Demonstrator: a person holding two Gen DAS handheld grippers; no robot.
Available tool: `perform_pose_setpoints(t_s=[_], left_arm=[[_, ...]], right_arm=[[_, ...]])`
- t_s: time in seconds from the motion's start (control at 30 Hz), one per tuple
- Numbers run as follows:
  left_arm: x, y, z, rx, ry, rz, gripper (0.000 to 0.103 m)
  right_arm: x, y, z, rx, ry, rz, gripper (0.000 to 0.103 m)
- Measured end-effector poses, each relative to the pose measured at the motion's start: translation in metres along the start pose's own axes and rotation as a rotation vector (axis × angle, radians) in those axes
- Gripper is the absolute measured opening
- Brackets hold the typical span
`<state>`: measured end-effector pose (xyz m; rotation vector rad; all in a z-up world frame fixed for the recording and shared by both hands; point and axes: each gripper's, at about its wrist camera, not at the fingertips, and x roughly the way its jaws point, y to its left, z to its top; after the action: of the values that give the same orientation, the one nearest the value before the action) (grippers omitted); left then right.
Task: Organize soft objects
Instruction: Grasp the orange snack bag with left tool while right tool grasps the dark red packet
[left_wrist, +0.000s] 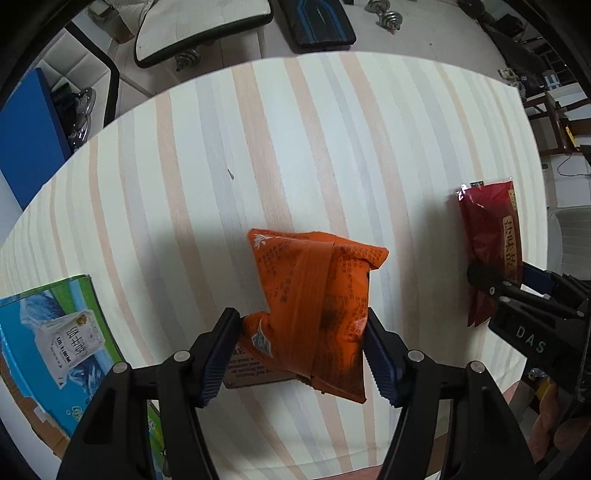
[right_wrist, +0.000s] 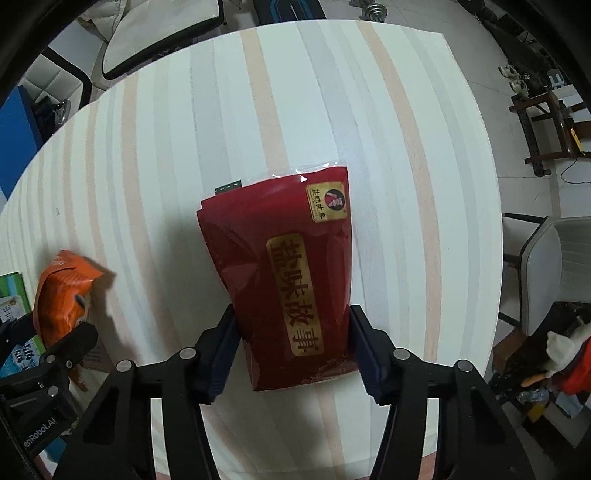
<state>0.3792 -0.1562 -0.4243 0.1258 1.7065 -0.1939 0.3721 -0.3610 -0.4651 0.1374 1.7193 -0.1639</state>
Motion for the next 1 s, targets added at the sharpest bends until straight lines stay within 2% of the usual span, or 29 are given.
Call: perform_pose_setpoints(t_s=[0.07, 0.1, 0.4, 0.57, 0.6, 0.63, 0.8, 0.93, 1.0], left_arm=[[-0.007, 0.004, -0.004, 0.001, -0.01, -0.006, 0.058], [-0.01, 0.008, -0.006, 0.005, -0.012, -0.014, 0.047], [-0.012, 0.009, -0.031, -0.009, -0.022, -0.03, 0.044], [-0.042, 0.015, -0.052, -0.013, -0.081, -0.038, 0.044], [-0.053, 0.018, -0.059, -0.012, -0.102, -0.047, 0.024], [-0.062, 0.02, -0.064, -0.012, -0.113, -0.056, 0.021], [-0.112, 0.055, -0.101, -0.031, -0.194, -0.093, 0.021], [-0.096, 0.078, -0.106, -0.062, -0.129, -0.165, 0.027], [-0.076, 0.084, -0.102, -0.105, -0.069, -0.213, 0.037]], right_arm=[[-0.006, 0.002, -0.006, -0.003, -0.014, 0.003, 0.058], [-0.008, 0.003, -0.007, -0.002, -0.02, 0.008, 0.058], [-0.045, 0.01, -0.04, 0.005, -0.074, 0.07, 0.057], [-0.069, 0.018, -0.051, -0.003, -0.096, 0.098, 0.057], [-0.077, 0.024, -0.058, -0.01, -0.102, 0.105, 0.056], [-0.084, 0.027, -0.066, -0.019, -0.112, 0.117, 0.056], [-0.124, 0.068, -0.102, -0.077, -0.172, 0.178, 0.056], [-0.149, 0.1, -0.124, -0.117, -0.211, 0.178, 0.056], [-0.149, 0.104, -0.13, -0.113, -0.22, 0.167, 0.056]])
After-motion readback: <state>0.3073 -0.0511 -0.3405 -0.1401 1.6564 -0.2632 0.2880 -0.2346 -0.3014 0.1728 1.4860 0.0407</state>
